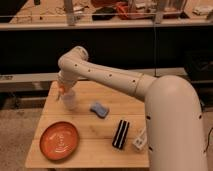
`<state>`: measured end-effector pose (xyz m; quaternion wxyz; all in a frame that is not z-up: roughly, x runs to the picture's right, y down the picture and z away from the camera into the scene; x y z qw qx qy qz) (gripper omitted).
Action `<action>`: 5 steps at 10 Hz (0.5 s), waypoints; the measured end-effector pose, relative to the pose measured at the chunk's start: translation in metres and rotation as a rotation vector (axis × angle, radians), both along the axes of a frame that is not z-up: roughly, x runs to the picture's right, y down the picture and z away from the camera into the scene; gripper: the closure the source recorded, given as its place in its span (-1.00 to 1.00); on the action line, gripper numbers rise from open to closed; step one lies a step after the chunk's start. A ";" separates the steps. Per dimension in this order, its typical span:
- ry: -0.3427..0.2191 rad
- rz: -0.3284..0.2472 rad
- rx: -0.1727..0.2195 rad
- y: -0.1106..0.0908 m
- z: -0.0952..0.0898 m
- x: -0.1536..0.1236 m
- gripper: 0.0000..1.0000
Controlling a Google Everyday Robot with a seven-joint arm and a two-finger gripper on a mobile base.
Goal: Place the pepper in the ceramic cup
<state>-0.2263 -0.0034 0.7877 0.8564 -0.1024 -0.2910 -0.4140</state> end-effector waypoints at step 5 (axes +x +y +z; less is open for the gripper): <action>-0.016 -0.004 -0.007 0.002 0.003 -0.007 1.00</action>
